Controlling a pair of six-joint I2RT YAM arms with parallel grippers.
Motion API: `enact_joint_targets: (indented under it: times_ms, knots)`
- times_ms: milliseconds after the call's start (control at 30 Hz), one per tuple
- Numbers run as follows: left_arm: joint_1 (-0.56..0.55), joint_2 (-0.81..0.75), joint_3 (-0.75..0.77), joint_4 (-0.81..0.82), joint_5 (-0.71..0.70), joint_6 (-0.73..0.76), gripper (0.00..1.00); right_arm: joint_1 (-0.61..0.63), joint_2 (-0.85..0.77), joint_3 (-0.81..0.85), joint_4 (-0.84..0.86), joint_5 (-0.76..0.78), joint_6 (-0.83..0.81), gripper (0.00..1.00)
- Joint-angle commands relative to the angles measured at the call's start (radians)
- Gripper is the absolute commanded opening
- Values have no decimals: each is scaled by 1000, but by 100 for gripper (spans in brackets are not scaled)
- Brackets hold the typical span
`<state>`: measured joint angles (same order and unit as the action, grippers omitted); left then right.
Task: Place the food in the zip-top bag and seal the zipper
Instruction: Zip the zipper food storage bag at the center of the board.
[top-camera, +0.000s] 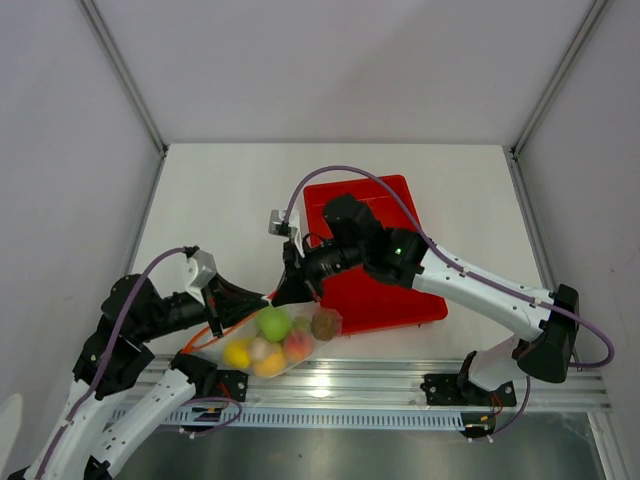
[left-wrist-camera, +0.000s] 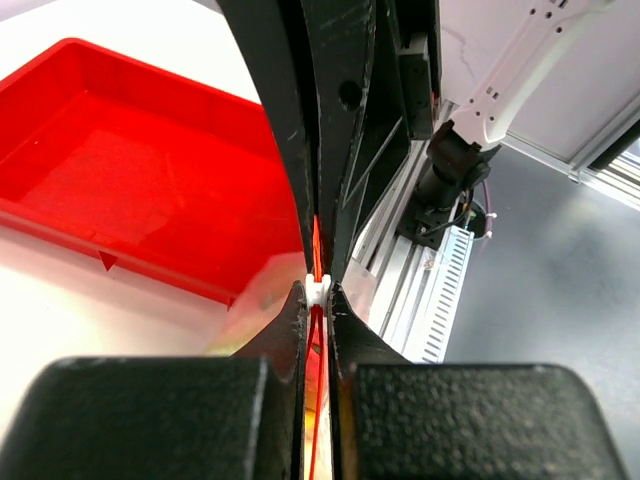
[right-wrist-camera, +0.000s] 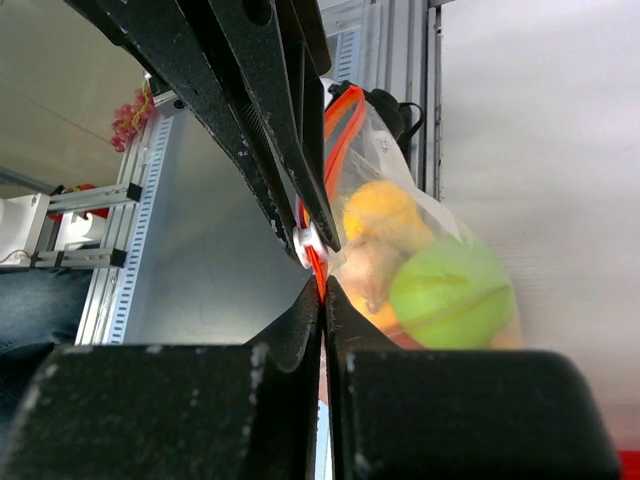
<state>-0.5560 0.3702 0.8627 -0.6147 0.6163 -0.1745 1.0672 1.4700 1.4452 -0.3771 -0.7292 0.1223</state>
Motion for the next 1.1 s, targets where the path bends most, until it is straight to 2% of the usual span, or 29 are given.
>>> enact_joint_targets:
  times_ms: [0, 433, 600, 733, 900, 1067]
  knots:
    - [-2, -19, -4, -71, -6, 17, 1, -23, -60, 3, 122, 5, 39, 0]
    - [-4, -40, 48, -149, -41, 10, 1, -58, -71, -3, 121, -10, 45, 0]
    - [-2, -56, 50, -149, -38, 0, 1, -50, -97, -45, 184, -93, 13, 0]
    - [-2, -45, 55, -145, -26, -16, 1, -32, -73, -39, 161, -196, -32, 0]
    - [-2, -42, 59, -138, -15, -26, 1, 4, -45, -31, 129, -199, -87, 0]
    - [-2, -42, 70, -131, 0, -37, 1, 8, -11, -26, 147, -205, -73, 20]
